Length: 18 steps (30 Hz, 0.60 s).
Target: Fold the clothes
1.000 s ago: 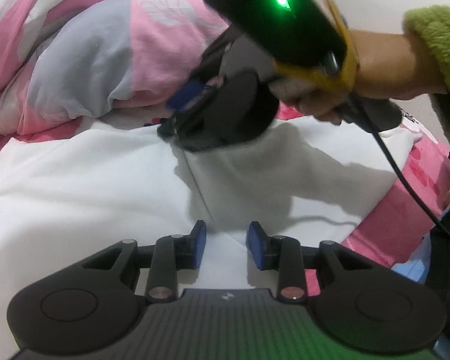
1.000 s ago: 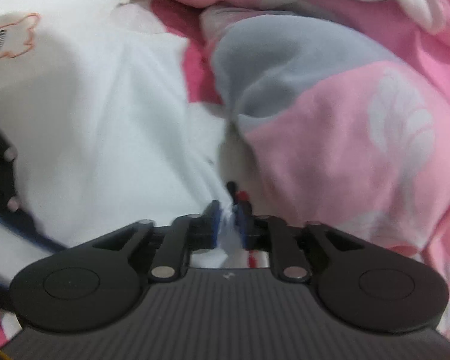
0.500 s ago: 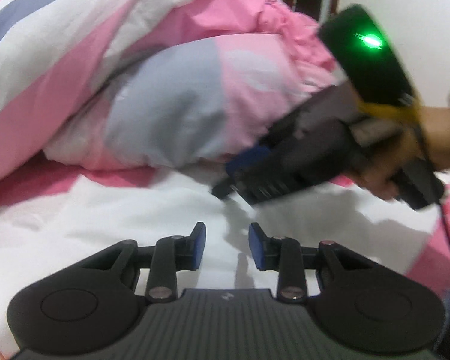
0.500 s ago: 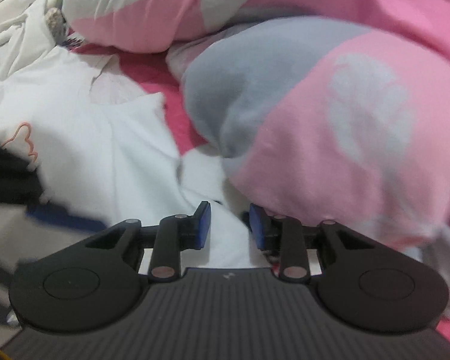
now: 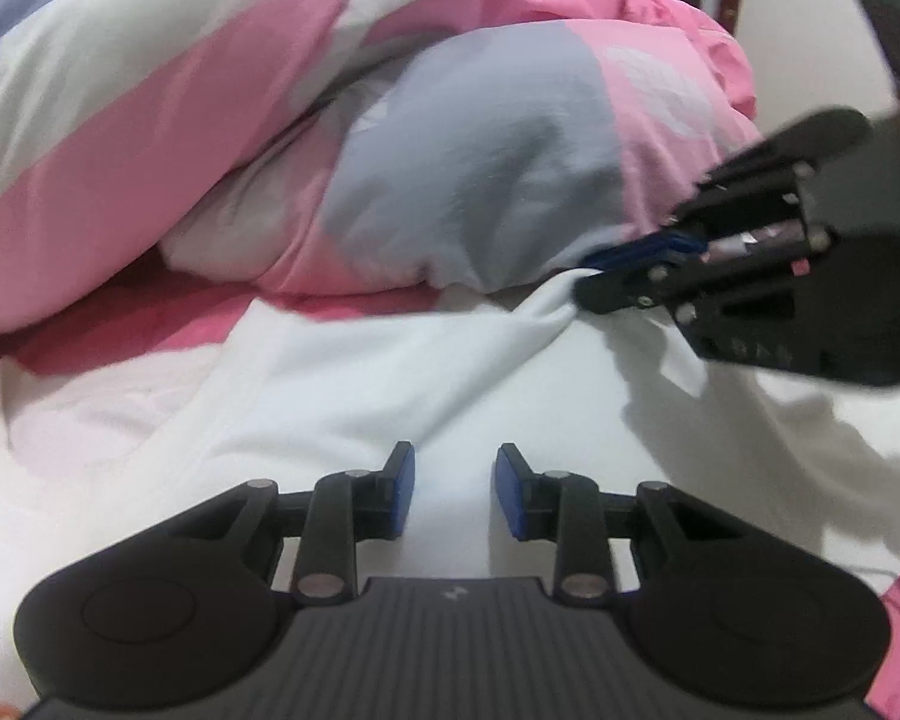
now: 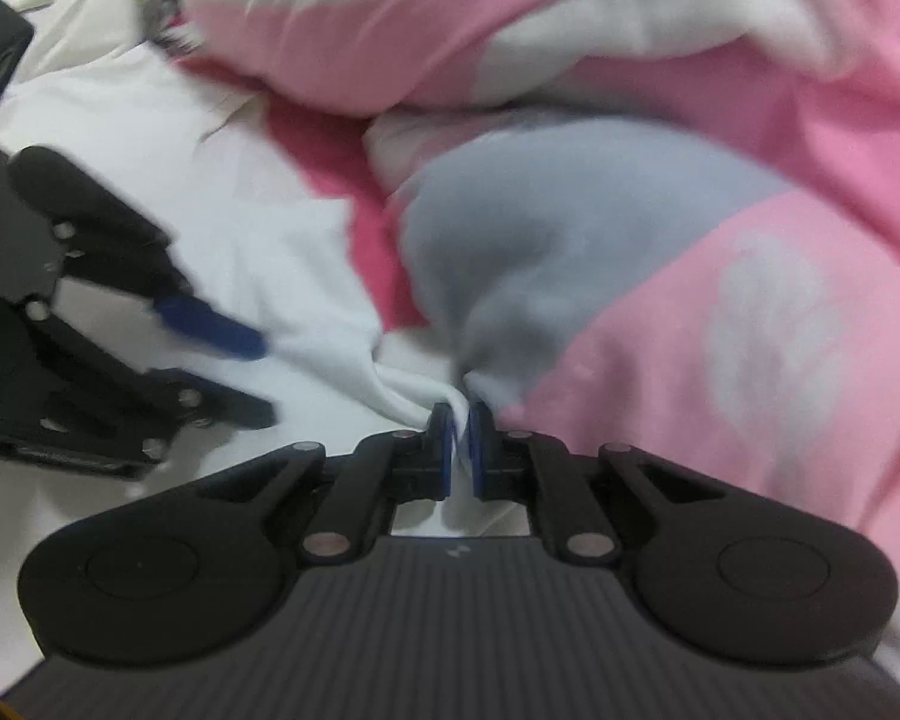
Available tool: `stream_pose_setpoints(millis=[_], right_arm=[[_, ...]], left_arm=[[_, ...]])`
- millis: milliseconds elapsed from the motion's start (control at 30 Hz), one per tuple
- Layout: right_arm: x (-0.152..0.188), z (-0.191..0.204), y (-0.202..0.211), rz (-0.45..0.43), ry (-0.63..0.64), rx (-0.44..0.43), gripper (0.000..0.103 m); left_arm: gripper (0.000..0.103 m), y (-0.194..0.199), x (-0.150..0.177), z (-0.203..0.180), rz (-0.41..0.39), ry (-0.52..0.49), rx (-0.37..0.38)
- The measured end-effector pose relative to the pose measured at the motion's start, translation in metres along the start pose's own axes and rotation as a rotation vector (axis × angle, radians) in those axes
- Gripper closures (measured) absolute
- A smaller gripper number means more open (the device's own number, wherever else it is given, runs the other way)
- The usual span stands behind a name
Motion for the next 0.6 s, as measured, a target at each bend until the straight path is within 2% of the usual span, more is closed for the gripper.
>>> stream_pose_setpoints(millis=[100,267,367,433,500,600], right_arm=[[0.011,0.016,-0.008,0.025,0.072,0.102,0.099],[0.023,0.026,-0.014,0.076,0.109,0.169,0.099],[0.019,0.034,-0.003,0.034,0.195,0.228,0.099],[0.018,0.041,0.004,0.009,0.273,0.273,0.099],[0.022,0.040,0.002,0.038,0.242,0.274,0.099],[0.033,0.017,-0.013,0.113,0.058,0.260,0.100]], left_arm=[[0.071,0.004,0.003,0.002,-0.008,-0.009,-0.021],[0.071,0.009,-0.010,0.005,-0.059,0.009,0.000],[0.071,-0.009,-0.017,0.003,-0.047,-0.003,-0.005],[0.069,-0.019,-0.020,0.005,-0.042,0.002,-0.036],[0.069,-0.023,-0.020,0.010,-0.047,0.005,-0.080],[0.066,-0.026,-0.018,0.015,-0.055,-0.003,-0.144]])
Point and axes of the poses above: each gripper's, at about its wrist camera, not at the fingertips, and y roughly against the way its jaws point, z to its left, x to its underside, the point moved 6 cm from there along -y, roughly the way its jaws point, and after that the axes turned 13 degrees about -x, right-handed, at the moved point
